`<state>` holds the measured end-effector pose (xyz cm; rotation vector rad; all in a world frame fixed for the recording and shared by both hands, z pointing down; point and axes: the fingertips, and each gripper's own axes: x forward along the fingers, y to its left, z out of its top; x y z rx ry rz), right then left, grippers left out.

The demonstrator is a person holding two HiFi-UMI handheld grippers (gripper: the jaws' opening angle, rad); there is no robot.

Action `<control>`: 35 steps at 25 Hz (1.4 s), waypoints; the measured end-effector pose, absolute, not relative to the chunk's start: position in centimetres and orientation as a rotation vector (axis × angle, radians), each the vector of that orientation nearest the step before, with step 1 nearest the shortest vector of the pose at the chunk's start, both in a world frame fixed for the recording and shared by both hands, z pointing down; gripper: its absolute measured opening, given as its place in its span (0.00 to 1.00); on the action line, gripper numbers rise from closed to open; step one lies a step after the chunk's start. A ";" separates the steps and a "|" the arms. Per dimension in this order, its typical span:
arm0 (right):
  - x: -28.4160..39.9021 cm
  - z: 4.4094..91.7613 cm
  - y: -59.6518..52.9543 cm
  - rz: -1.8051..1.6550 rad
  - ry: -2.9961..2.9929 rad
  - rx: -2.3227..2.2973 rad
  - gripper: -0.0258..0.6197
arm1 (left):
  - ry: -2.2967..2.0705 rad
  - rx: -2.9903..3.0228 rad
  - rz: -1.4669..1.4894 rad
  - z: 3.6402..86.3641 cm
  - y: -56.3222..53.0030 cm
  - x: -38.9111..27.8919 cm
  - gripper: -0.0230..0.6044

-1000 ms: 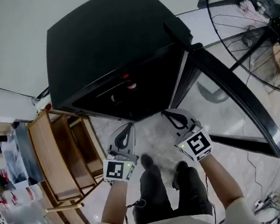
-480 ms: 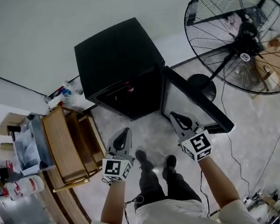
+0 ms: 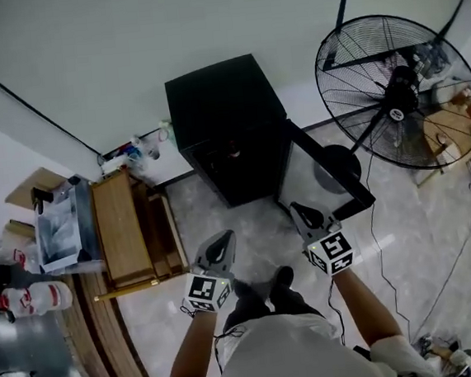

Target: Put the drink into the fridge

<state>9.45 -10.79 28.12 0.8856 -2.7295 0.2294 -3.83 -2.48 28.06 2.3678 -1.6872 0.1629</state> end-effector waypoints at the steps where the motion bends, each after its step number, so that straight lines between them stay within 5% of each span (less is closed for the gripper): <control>1: 9.4 27.6 -10.3 0.245 -2.728 0.900 0.04 | -1.681 2.371 0.162 27.7 -1.6 -4.0 0.05; 20: 3.5 22.4 1.4 0.154 -2.697 1.025 0.04 | -1.576 2.474 0.139 23.0 8.5 -11.5 0.05; 35: 6.8 20.5 1.9 0.140 -2.728 1.016 0.04 | -1.593 2.431 0.100 21.4 9.3 -10.1 0.05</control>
